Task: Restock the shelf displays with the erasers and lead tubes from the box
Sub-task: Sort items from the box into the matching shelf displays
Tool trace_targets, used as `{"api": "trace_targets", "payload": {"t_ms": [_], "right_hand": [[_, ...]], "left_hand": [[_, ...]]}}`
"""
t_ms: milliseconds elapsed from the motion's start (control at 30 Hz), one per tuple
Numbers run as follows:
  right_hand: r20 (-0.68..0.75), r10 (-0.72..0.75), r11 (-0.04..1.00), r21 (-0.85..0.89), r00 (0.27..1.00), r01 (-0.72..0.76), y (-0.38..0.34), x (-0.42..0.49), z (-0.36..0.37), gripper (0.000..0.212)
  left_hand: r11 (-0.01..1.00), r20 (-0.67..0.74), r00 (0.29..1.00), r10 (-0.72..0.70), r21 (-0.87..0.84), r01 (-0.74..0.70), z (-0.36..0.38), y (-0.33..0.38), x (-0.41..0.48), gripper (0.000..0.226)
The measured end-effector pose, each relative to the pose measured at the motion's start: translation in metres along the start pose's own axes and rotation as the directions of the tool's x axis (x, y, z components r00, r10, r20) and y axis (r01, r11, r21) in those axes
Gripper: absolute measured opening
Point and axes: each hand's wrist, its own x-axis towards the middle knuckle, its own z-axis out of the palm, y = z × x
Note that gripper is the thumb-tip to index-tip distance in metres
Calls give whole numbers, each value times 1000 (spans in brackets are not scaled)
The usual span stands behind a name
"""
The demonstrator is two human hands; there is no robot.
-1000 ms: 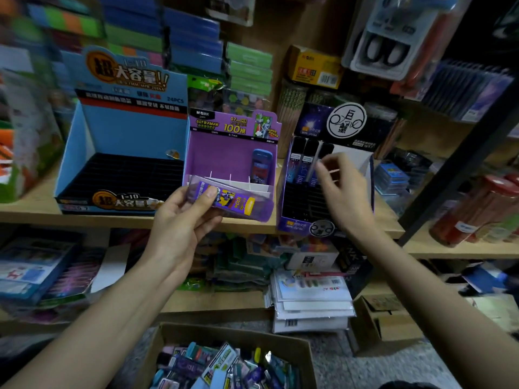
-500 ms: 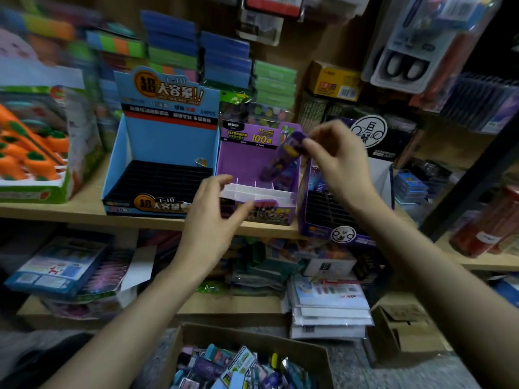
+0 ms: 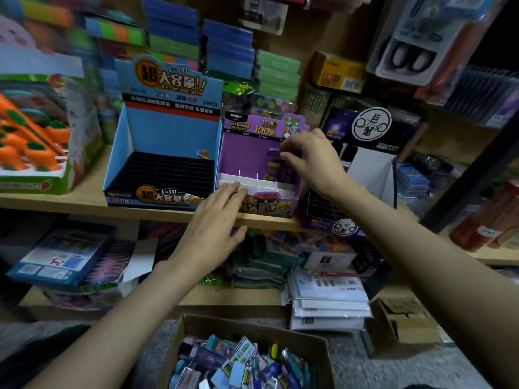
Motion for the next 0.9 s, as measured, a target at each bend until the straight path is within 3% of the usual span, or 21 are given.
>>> {"api": "trace_targets", "payload": {"t_ms": [167,267,367,467,567,667,767,900], "right_hand": [[53,-21,999,44,998,19,-8,-29,-21,29],[144,3,973,229,990,-36,-14,-78,-31,29],[291,34,958,264,956,-114,-11,-134,-20,28],[440,97,947,234,893,-218,-1,-193,11,24],[613,185,926,152,768,-345,13,-254,55,23],[765,240,912,34,598,-409,25,-313,103,19],[840,312,851,-39,445,-524,29,-361,144,19],[871,392,716,-88,296,-693,25,-402,189,32]], "left_hand": [[996,-62,995,78,-43,-81,-13,2,-18,45],[982,163,986,-35,-177,64,1,-6,-37,34],[960,430,891,-145,-159,232,35,-20,-60,29],[907,562,786,-256,-143,397,78,-28,-92,26],[801,650,687,-325,-197,565,125,-33,-132,17],[688,681,597,-424,-186,701,167,-39,-171,26],[593,675,530,-513,-167,787,201,-45,-205,13],[497,663,451,-598,-134,857,229,-50,-238,25]]}}
